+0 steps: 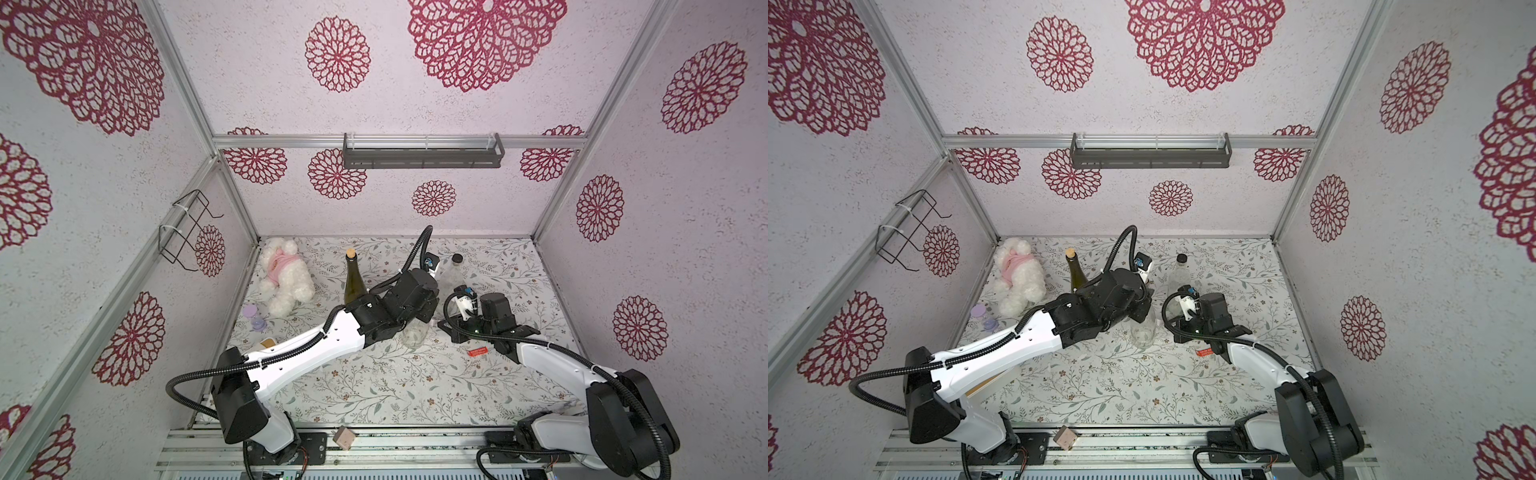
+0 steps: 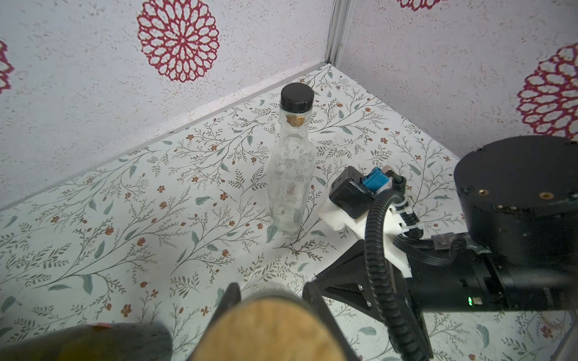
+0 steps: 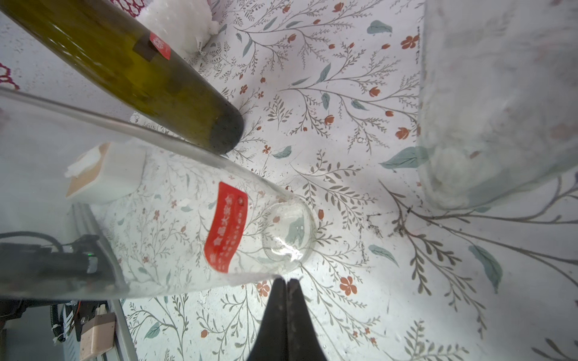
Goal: Remove the label from the bottle
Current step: Tear open the label from the bottle.
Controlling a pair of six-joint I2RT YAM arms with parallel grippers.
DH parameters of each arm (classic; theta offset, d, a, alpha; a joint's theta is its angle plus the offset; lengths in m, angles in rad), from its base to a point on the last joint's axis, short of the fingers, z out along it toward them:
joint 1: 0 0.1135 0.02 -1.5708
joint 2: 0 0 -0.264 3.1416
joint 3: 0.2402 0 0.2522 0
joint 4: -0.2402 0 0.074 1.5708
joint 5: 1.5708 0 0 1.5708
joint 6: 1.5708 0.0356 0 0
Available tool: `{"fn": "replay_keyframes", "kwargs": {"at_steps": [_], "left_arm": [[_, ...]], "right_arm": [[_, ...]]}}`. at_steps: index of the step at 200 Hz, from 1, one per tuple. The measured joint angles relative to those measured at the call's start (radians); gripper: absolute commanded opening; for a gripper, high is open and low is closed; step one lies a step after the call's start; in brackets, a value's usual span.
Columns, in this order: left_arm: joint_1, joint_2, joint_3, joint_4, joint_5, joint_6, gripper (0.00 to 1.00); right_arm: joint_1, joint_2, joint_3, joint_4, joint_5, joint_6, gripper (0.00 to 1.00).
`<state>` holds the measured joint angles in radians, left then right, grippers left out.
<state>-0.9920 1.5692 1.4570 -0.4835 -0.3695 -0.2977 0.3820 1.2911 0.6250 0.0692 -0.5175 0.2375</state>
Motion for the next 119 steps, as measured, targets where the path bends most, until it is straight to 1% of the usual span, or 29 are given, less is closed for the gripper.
{"fn": "replay_keyframes", "kwargs": {"at_steps": [119], "left_arm": [[0.0, -0.005, 0.0, -0.003, 0.014, 0.013, 0.29]], "right_arm": [[-0.013, 0.024, 0.018, -0.041, 0.026, 0.0, 0.0]]}}
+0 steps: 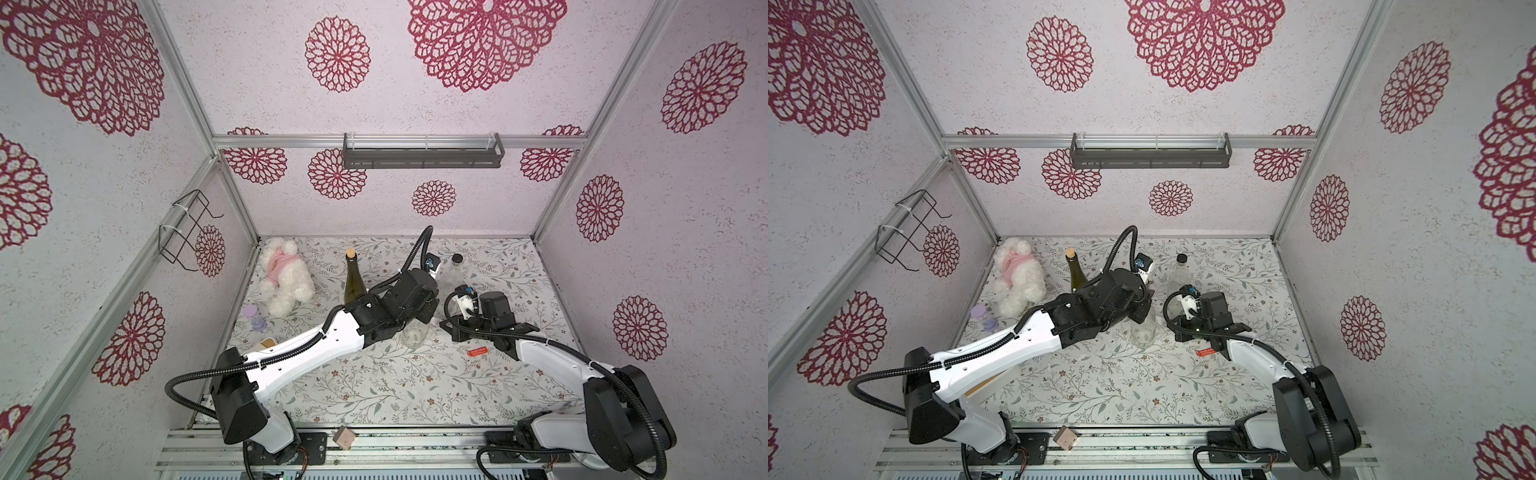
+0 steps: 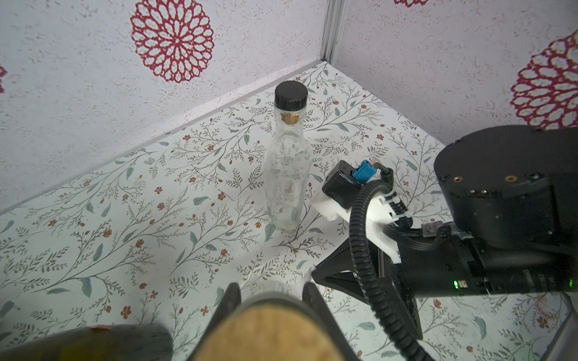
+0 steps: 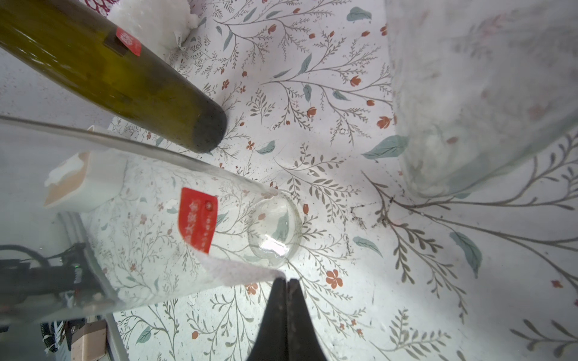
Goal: Remove the label from the bottle
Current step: Tear open the label from the bottle.
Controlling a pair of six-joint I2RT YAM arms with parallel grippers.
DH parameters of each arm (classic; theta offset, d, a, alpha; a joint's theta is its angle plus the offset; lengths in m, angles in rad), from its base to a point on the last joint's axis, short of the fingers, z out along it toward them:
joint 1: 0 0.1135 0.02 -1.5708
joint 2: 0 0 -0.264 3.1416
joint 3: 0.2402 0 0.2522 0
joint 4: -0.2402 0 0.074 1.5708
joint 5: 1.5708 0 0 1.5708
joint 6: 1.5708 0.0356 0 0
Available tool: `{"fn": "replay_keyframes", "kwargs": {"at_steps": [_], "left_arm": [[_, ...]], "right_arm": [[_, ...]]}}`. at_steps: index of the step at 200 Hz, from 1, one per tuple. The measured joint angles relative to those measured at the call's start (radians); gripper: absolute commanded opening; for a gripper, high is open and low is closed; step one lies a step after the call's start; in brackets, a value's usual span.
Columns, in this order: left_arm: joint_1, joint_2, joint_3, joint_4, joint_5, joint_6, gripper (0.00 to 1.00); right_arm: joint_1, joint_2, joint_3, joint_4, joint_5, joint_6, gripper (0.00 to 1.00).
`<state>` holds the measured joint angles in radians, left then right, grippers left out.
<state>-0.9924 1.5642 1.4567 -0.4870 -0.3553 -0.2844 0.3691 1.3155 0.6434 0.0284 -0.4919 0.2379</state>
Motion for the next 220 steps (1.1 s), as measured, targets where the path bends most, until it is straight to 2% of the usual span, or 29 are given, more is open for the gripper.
{"fn": "replay_keyframes", "kwargs": {"at_steps": [220], "left_arm": [[-0.006, 0.0, 0.0, 0.0, 0.006, 0.005, 0.28]], "right_arm": [[-0.016, 0.032, 0.011, -0.003, 0.002, 0.0, 0.0]]}}
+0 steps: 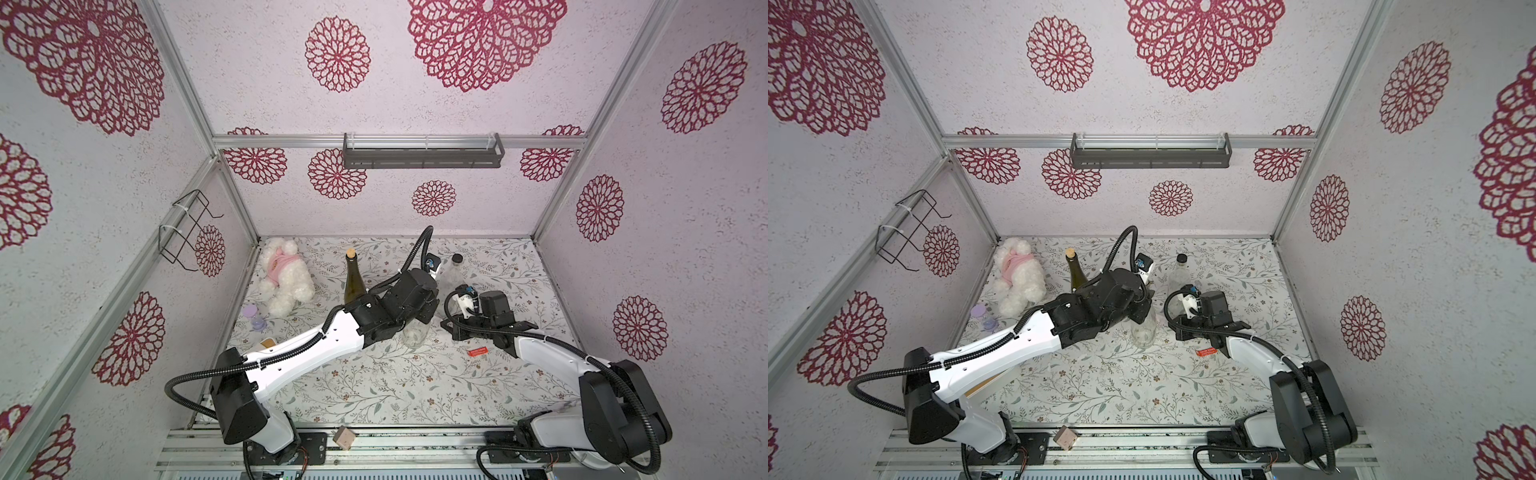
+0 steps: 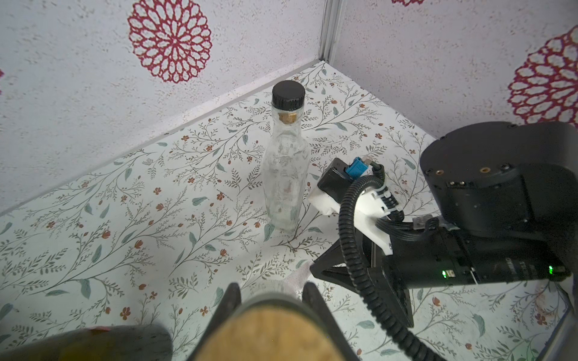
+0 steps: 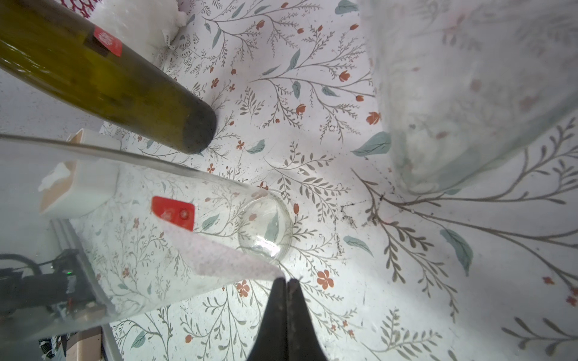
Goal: Remove the label from the bottle
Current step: Tear open the label from the bottle.
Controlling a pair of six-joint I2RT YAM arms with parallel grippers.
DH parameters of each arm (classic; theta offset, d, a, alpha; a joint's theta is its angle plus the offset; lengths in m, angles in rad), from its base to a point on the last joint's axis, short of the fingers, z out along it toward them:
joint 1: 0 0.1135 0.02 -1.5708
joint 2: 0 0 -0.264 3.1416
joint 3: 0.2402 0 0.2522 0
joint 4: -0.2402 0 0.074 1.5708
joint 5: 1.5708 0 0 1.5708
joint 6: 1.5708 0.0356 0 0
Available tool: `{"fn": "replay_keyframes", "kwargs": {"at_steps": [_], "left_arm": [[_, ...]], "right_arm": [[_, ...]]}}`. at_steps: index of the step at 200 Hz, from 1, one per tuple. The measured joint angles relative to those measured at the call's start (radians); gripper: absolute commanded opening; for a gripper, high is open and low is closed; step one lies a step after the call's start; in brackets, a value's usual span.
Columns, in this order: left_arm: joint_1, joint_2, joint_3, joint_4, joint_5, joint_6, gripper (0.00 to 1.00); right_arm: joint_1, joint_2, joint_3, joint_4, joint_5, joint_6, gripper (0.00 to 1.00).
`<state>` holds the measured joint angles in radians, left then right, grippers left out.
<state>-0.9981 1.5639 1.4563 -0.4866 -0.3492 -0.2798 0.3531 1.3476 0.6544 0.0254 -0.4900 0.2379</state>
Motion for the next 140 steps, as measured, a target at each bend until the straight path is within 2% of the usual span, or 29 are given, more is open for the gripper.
{"fn": "replay_keyframes", "kwargs": {"at_steps": [140], "left_arm": [[-0.001, 0.0, 0.0, 0.001, 0.001, 0.0, 0.29]], "right_arm": [[-0.011, 0.018, 0.0, 0.015, 0.001, 0.018, 0.0]]}}
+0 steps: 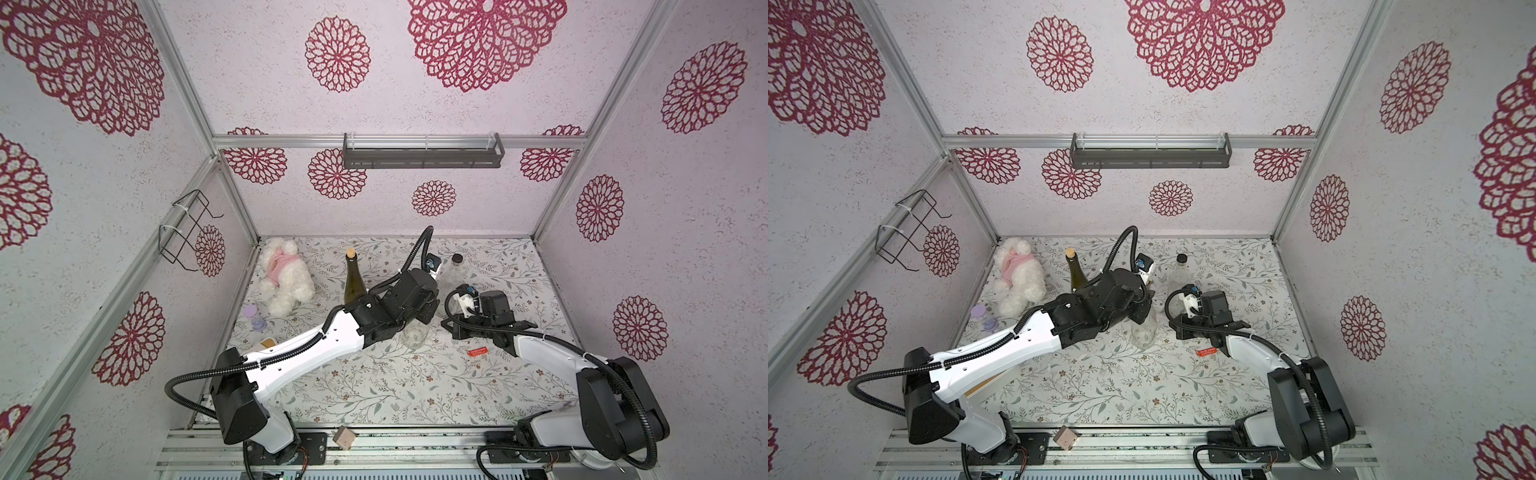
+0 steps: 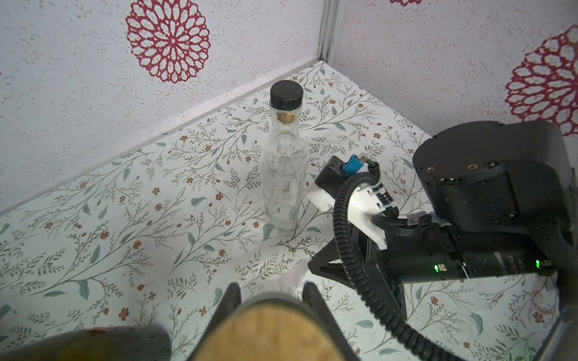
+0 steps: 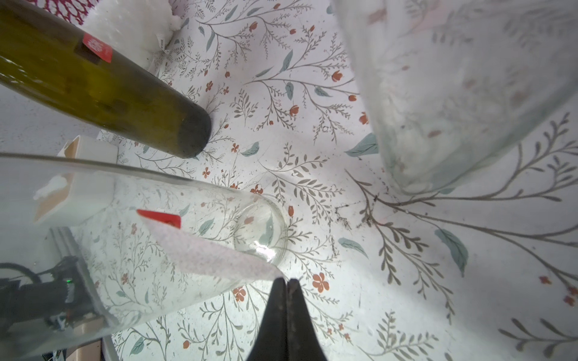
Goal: Remove the label from the bottle
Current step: Tear open the label from the bottle.
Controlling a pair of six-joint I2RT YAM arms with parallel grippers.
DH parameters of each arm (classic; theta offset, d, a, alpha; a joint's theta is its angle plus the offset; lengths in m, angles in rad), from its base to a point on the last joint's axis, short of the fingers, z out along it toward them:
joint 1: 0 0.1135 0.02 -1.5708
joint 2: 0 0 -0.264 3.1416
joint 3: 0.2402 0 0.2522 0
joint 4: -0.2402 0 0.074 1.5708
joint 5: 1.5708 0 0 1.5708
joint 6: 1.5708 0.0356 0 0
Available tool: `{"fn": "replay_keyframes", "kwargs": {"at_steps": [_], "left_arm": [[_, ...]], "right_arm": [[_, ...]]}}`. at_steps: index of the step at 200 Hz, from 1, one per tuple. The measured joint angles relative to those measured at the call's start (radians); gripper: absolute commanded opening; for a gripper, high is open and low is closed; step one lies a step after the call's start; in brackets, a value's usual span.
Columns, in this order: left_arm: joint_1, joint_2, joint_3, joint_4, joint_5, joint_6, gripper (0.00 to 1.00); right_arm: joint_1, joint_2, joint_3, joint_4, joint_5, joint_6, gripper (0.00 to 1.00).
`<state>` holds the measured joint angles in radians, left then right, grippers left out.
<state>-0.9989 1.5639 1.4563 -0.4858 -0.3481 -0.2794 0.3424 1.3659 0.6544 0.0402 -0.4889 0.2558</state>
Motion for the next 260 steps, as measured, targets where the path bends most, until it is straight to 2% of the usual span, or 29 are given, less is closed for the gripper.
{"fn": "replay_keyframes", "kwargs": {"at_steps": [178, 260], "left_arm": [[-0.003, 0.0, 0.0, 0.002, 0.018, 0.0, 0.26], [-0.003, 0.0, 0.003, -0.001, 0.017, 0.006, 0.24]], "right_arm": [[-0.031, 0.001, 0.0, -0.013, 0.039, 0.035, 0.0], [-0.073, -0.017, -0.037, -0.084, 0.096, 0.052, 0.0]]}}
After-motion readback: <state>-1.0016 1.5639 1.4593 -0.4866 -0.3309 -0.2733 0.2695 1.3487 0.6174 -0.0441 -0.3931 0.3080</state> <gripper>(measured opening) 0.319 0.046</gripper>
